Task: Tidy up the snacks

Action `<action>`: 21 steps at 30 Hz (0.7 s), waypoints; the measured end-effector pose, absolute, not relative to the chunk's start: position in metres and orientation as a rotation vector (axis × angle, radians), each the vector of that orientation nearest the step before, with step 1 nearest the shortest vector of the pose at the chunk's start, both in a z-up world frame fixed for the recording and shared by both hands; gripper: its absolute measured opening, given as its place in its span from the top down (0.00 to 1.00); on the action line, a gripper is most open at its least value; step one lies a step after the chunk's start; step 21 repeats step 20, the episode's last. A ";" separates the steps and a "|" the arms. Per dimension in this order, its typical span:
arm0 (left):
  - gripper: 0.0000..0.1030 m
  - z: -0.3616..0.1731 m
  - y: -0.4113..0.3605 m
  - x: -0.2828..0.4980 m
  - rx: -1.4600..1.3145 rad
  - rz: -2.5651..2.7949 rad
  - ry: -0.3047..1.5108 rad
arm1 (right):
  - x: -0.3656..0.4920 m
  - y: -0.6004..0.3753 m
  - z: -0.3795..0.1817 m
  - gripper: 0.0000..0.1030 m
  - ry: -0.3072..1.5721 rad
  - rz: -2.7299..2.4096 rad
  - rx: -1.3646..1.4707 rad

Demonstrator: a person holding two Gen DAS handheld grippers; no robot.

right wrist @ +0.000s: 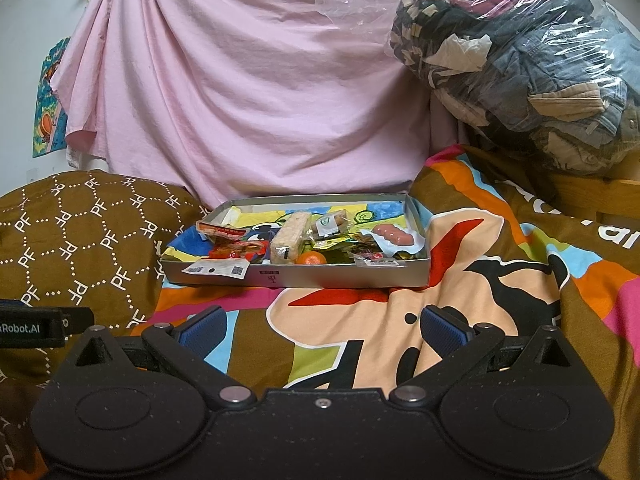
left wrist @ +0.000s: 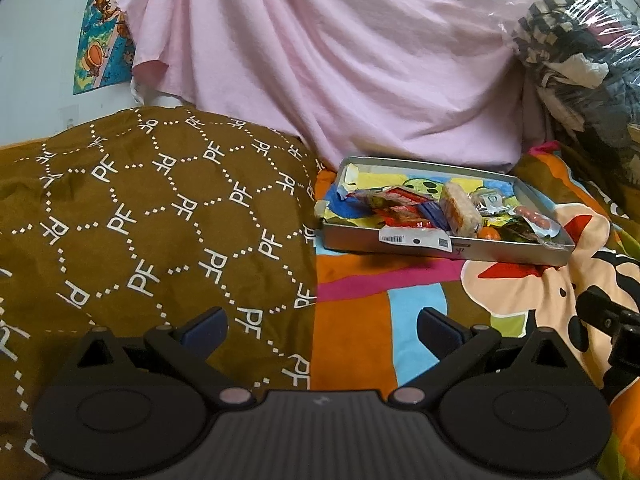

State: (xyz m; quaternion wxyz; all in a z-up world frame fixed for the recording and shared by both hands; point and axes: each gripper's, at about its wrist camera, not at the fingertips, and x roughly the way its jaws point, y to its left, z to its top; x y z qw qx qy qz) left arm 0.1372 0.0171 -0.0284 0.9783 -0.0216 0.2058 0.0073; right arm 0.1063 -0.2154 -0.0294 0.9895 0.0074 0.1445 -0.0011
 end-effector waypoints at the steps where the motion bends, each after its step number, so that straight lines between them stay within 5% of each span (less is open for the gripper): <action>1: 0.00 -0.029 0.018 0.137 -0.047 0.012 0.417 | 0.106 -0.215 -0.029 0.01 0.291 -0.002 0.015; 21: 0.00 -0.031 0.017 0.138 -0.036 0.007 0.426 | 0.106 -0.214 -0.030 0.01 0.295 0.001 0.010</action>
